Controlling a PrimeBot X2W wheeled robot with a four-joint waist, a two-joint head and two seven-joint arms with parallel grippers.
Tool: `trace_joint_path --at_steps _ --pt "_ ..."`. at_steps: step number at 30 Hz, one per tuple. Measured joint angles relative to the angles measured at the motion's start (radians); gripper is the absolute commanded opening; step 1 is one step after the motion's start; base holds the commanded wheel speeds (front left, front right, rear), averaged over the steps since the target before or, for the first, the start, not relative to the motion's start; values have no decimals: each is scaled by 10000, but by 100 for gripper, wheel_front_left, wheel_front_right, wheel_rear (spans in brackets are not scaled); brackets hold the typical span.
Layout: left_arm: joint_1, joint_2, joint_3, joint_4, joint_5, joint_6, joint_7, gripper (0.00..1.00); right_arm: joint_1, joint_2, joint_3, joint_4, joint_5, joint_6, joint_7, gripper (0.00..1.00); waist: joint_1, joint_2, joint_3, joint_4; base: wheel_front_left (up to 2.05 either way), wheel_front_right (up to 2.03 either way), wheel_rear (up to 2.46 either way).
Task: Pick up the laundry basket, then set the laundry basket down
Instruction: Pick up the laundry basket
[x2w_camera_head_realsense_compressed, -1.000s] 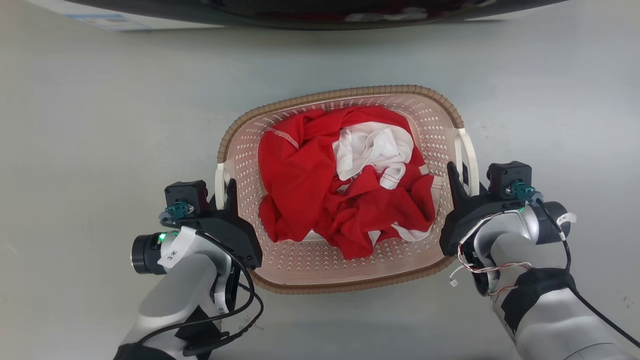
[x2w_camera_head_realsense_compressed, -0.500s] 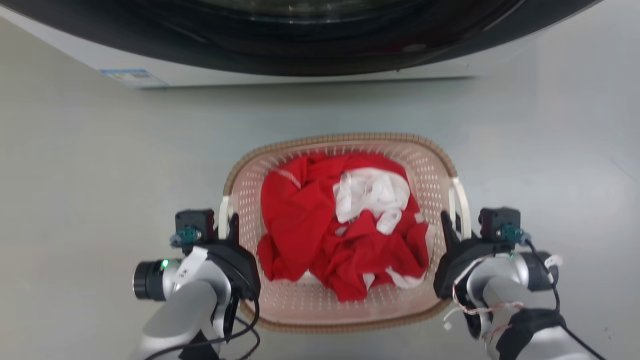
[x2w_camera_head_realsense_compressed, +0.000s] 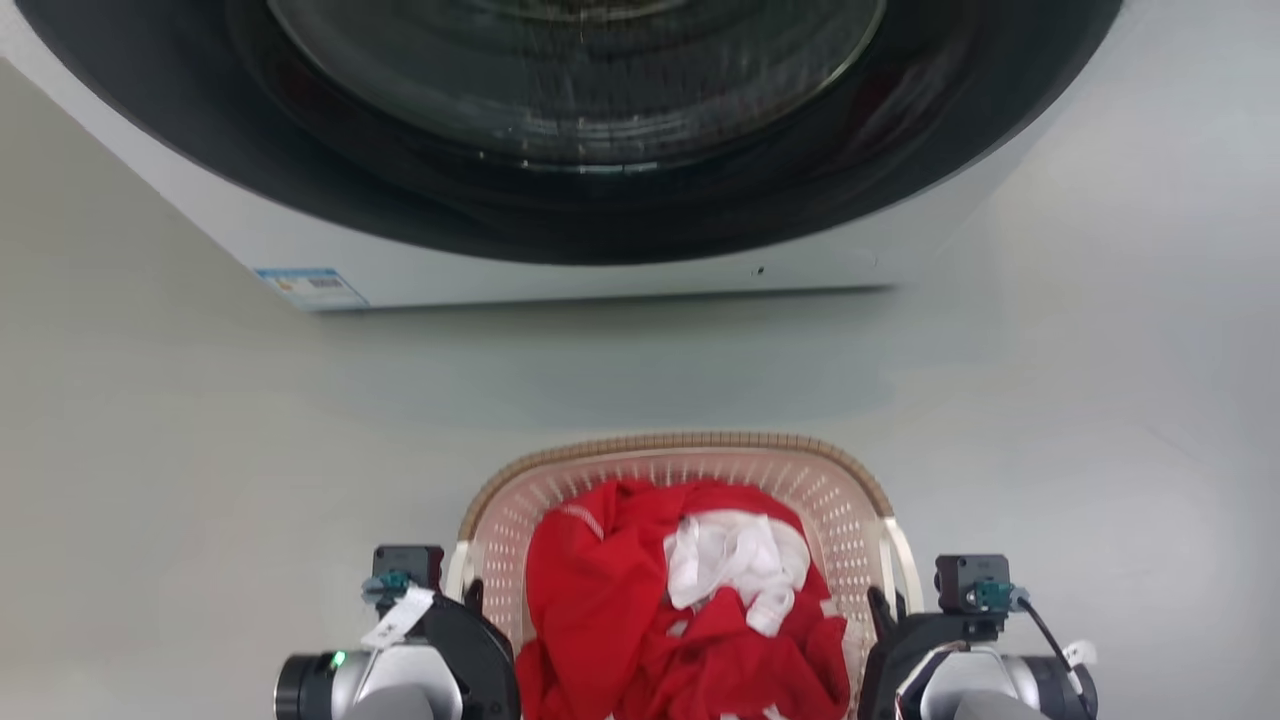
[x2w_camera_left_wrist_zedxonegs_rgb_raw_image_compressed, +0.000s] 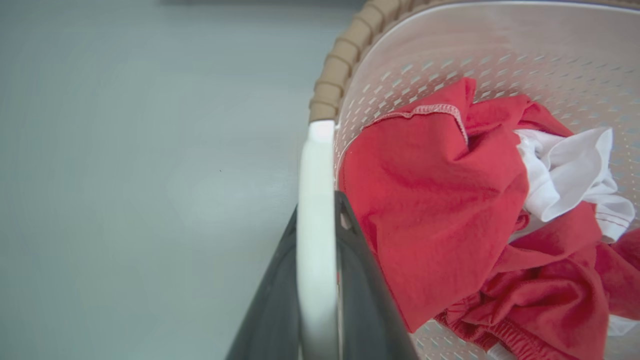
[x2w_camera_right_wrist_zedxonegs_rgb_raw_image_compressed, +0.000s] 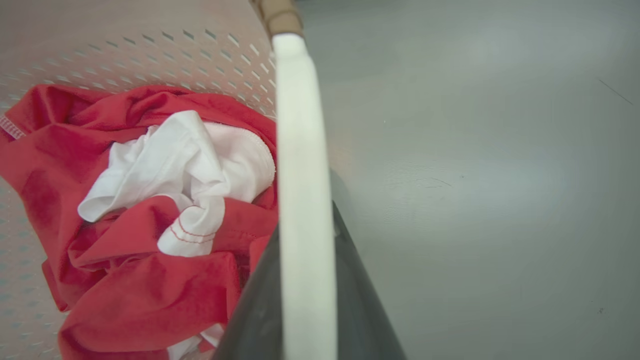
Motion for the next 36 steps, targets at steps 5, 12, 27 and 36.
trace_joint_path --at_steps 5,12,27,36 --pt "430 10 -265 82 -157 -31 332 0 417 4 364 -12 476 -88 343 0 1 0 -728 -50 0 0 0" --pt "1108 23 -585 203 -234 -117 855 0 1077 15 880 -29 1053 -173 813 0 1 -1 -1748 -91 0 0 0" --pt "2252 77 -970 378 -414 -232 1580 0 2393 12 1843 -230 2019 -286 1563 0 1 -2 -3678 -63 0 0 0" --pt "2416 174 -1126 387 -479 -278 1724 0 2658 -29 2153 -525 2500 -339 1737 0 1 0 -4321 -94 0 0 0"
